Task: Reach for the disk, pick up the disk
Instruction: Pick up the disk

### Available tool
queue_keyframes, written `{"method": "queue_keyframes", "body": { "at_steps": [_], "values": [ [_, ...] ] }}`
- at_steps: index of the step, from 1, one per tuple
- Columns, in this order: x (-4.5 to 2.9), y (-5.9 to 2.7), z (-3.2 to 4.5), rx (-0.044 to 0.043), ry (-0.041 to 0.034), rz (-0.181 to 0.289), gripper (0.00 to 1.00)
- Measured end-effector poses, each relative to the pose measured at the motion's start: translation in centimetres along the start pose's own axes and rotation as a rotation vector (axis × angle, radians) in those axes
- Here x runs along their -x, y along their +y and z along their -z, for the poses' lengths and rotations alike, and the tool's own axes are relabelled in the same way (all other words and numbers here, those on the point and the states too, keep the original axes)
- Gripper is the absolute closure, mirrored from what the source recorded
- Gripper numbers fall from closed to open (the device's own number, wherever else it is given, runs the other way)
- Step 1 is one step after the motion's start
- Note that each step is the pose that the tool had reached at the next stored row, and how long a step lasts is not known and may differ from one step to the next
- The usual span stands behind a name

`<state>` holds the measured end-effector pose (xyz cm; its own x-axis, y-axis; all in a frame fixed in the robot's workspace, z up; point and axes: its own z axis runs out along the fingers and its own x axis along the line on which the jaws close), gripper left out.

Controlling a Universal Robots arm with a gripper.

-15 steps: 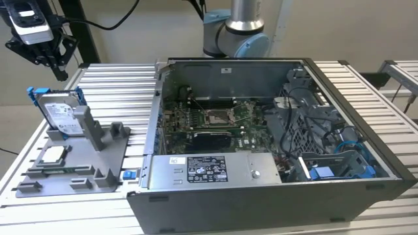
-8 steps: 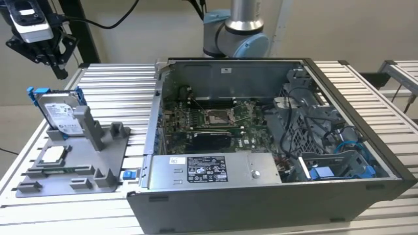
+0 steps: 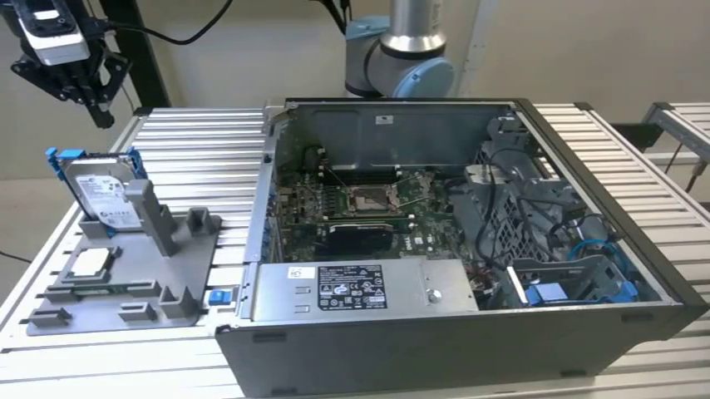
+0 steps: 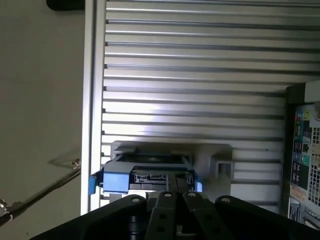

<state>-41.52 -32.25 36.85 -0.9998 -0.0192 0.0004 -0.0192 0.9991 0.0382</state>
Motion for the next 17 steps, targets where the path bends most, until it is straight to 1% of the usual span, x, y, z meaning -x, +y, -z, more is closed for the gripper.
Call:
{"method": "queue_keyframes", "body": {
  "at_steps": [4,6,10,12,14,17],
  "values": [
    [-0.43,0.44,-0.01,0.0,0.0002,0.0,1.0],
    [-0.81,0.53,-0.02,0.0,0.0001,0.0,1.0],
    [-2.29,0.56,-0.03,0.0001,0.0,0.0,1.0],
    [-2.77,0.37,-0.03,0.0001,0.0,0.0,1.0],
    [-3.11,0.08,-0.02,0.0001,0.0001,0.0,1.0],
    [-3.52,-0.71,0.0,0.0,0.0002,0.0,1.0]
  ]
}}
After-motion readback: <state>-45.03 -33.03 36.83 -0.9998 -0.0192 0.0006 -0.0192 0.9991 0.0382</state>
